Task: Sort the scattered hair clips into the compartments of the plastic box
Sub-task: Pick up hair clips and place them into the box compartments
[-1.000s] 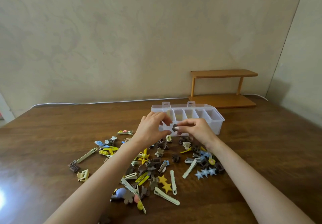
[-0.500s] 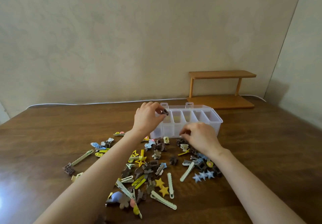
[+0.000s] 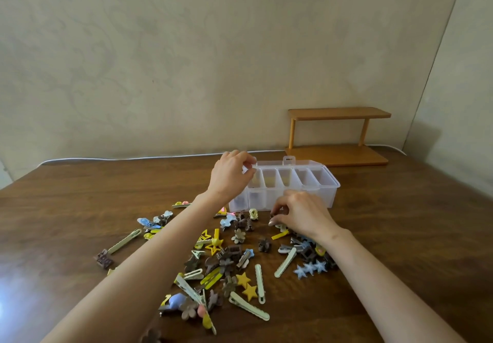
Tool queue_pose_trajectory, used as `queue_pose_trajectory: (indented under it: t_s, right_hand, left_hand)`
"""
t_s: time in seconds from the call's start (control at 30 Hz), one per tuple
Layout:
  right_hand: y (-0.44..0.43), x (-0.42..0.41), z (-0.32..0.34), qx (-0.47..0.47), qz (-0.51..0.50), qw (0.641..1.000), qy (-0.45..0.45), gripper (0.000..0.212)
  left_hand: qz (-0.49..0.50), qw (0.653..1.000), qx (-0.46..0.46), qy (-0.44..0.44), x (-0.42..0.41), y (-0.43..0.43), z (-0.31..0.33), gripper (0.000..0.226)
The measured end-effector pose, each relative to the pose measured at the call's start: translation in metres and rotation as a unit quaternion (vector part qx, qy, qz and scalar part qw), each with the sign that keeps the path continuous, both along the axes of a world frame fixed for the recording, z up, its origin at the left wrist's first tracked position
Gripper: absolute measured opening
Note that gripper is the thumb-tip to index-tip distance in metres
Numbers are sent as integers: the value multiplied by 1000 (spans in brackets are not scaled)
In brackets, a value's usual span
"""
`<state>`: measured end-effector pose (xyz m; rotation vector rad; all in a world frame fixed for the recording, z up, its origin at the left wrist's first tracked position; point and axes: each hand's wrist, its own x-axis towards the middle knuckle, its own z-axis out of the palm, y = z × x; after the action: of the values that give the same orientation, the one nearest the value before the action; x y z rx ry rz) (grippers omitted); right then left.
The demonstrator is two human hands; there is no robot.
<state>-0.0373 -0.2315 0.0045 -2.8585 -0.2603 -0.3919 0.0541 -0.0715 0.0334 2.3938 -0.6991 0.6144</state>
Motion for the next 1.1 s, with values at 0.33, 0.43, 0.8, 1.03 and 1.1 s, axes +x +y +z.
queue_pose_trajectory:
  t_s: [0.33,0.43,0.8,1.03,1.1]
  right_hand:
    - [0,-1,-1,18,45,999,-2,19]
    - [-1,-2,-1,66,66,995,-28,19]
    - [-1,-2,2,376,75,923,-22,19]
    - [-1,-2,4,433,86,897,-2,29]
    - [-2,-1,5,423,72,903,-8,28]
  left_hand:
    - [-114,993,27,12,-29,14,-3,9]
    - [-142,987,45,65,-31,16,-7,6]
    - [-172,973,26,151,-37,14,-10,12]
    - [-179,967,-18,179,-39,13,-12,20]
    - [-179,968,-20,174,-40,12,-11,18]
